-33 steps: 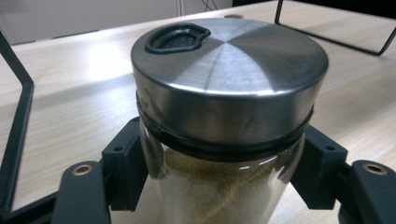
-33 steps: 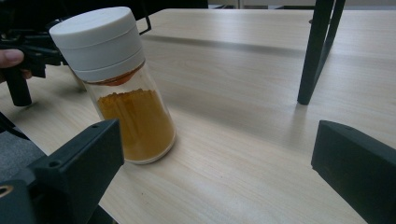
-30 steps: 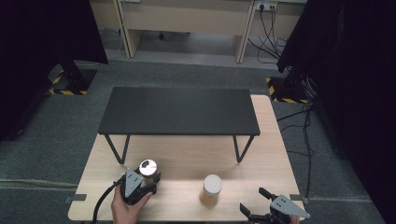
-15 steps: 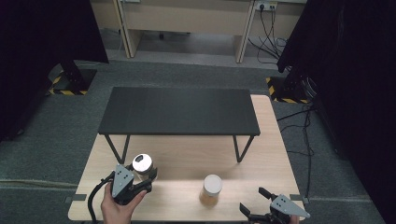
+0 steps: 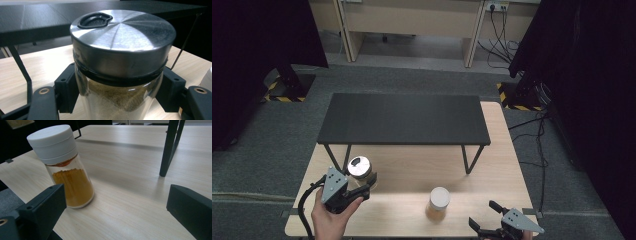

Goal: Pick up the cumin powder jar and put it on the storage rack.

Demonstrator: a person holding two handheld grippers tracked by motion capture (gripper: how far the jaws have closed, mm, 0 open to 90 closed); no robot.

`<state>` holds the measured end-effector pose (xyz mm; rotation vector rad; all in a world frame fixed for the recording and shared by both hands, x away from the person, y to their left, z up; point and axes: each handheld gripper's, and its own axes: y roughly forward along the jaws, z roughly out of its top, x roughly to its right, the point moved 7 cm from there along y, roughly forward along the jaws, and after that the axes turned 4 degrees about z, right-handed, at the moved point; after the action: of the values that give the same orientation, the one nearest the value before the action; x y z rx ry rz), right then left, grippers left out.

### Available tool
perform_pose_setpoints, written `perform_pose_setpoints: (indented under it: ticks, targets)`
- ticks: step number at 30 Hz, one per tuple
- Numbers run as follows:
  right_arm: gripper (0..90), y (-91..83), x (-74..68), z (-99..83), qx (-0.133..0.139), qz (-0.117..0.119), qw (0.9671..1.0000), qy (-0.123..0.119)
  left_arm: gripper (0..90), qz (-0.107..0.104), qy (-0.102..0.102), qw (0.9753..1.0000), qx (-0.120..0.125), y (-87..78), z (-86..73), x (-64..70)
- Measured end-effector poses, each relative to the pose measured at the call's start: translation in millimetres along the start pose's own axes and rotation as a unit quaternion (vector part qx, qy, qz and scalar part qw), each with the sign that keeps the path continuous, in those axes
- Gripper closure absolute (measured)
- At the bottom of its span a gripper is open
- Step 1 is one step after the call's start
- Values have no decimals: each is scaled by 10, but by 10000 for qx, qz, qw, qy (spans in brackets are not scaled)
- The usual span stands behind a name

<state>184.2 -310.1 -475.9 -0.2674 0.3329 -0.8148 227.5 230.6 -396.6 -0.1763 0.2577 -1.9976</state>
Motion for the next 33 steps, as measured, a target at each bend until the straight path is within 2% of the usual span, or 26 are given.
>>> perform_pose_setpoints:
  ticks: [5,9,14,33]
  targets:
    - [29,5,-4,4,-1,9,10000,-4,307,0,46,10000,17,-28,101,-24]
    - [29,2,-5,5,4,10,10000,-7,306,-2,-4,10000,19,-47,175,-57]
    - [30,1,-7,6,13,3,10000,-17,307,20,59,10000,27,-68,287,-83]
    - [30,12,-11,1,-1,23,10000,4,306,60,205,9994,255,-121,662,-143]
